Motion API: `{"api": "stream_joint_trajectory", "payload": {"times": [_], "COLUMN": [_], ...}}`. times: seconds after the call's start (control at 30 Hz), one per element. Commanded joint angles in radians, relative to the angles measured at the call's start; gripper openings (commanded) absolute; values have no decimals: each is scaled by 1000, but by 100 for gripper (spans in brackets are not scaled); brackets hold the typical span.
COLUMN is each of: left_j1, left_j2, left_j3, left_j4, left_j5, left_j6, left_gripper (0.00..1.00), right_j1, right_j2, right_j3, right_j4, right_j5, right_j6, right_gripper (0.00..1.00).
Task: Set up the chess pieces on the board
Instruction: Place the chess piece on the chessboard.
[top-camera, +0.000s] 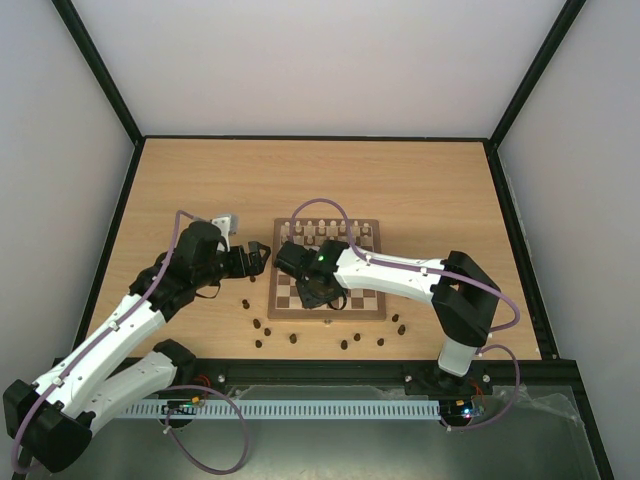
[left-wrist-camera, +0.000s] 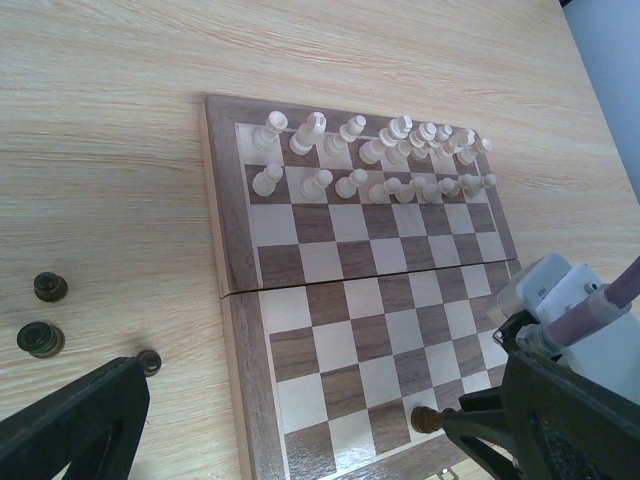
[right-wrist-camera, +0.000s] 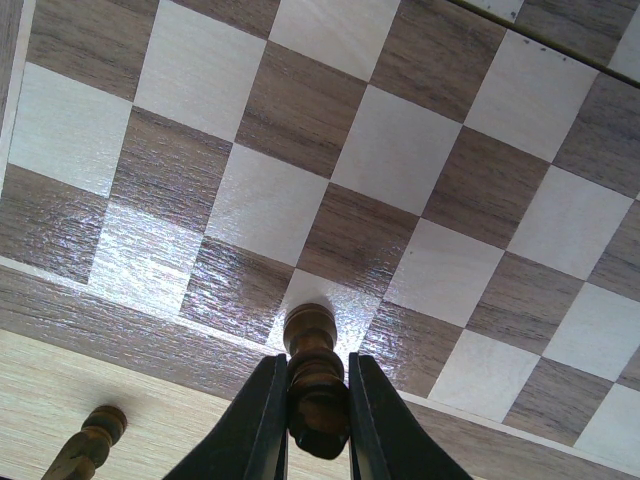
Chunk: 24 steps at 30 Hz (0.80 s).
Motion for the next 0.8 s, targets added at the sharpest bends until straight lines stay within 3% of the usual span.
{"api": "stream_joint_trajectory", "payload": {"times": [0.0,0.77], "left_j1": [-4,-3], "left_j2": [-8,-5], "left_j3": [-6,-5], "left_j4": [-6,-6], "left_j5": [-7,-10], "left_j6": [-8,-8], "left_gripper": [99,99], "right_j1": [4,4], "right_j2": [5,-9], "right_j3": [-19,-3], "right_j4": [-70,-79], "right_j5": [23,23], "right_j6": [8,-4], "right_gripper": [6,20]}}
